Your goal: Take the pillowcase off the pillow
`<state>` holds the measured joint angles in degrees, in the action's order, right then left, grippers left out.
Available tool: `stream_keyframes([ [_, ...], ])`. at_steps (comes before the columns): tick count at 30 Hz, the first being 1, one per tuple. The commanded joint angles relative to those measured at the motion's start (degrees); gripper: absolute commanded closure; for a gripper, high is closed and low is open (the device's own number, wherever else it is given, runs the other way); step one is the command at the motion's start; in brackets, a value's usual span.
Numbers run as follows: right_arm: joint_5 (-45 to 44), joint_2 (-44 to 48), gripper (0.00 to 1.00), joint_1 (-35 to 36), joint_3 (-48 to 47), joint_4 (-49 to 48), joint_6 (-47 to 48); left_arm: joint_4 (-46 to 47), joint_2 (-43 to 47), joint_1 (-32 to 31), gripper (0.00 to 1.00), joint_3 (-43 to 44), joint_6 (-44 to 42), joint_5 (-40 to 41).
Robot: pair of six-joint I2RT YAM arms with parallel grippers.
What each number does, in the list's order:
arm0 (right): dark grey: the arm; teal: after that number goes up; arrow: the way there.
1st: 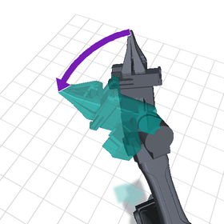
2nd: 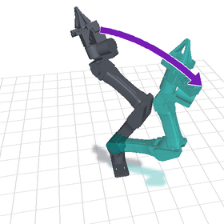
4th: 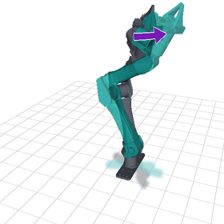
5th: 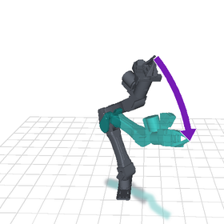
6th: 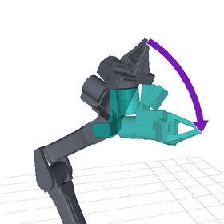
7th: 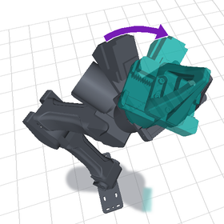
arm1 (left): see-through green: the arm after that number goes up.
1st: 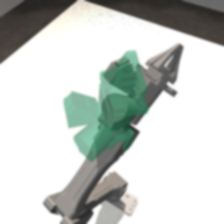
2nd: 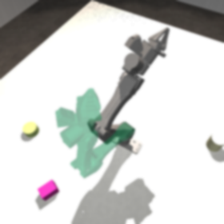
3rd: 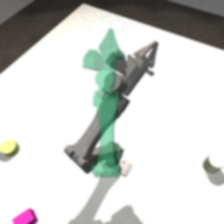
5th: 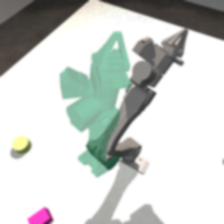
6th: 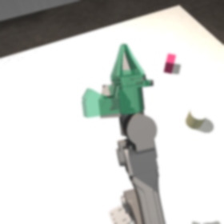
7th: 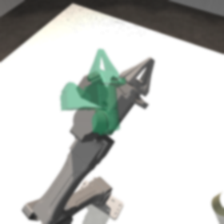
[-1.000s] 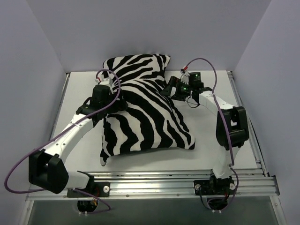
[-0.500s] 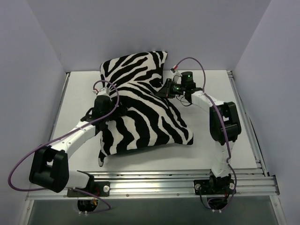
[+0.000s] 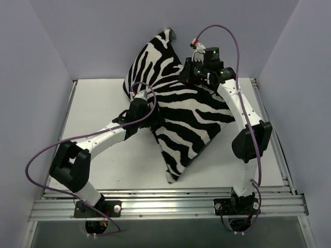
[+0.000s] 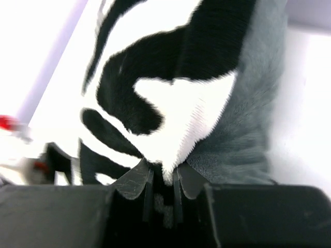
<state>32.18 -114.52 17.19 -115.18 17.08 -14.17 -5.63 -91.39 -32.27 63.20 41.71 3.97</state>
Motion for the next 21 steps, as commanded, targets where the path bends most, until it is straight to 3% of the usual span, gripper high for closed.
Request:
stream_keyframes([
  [1, 8.2, 10.0, 1.0, 8.6, -8.0, 1.3, 2.3, 16.1, -0.7, -3.2, 0.06, 4.4, 3.3, -4.9],
  [8, 2.3, 13.5, 1.0, 20.2, 4.8, 3.5, 7.1, 17.4, 7.7, -2.8, 0.06, -5.3, 3.5, -0.1],
  [12, -0.6, 13.9, 1.0, 26.6, 15.6, 1.8, 6.4, 13.1, 22.6, -2.4, 0.06, -16.9, 8.0, 1.9],
  [14, -1.9, 14.1, 1.0, 28.0, 19.8, -0.8, 4.4, 6.3, 30.1, -2.4, 0.06, -22.7, 8.9, 3.1],
  [15, -2.6, 14.0, 1.0, 28.6, 23.4, -1.6, 3.6, 2.2, 38.1, -2.4, 0.06, -23.9, 10.0, 4.1],
  [16, -2.6, 14.0, 1.0, 29.5, 25.1, -3.8, 2.8, -5.4, 41.8, -2.4, 0.06, -25.0, 10.6, 4.7],
  [19, -2.0, 13.5, 0.99, 30.9, 28.9, -7.7, -0.7, -20.0, 56.0, -2.3, 0.06, -24.3, 11.3, 7.7],
  [21, -2.3, 12.5, 0.84, 31.8, 28.0, -8.3, -1.7, -25.5, 63.9, -2.2, 0.06, -22.5, 12.5, 9.7],
])
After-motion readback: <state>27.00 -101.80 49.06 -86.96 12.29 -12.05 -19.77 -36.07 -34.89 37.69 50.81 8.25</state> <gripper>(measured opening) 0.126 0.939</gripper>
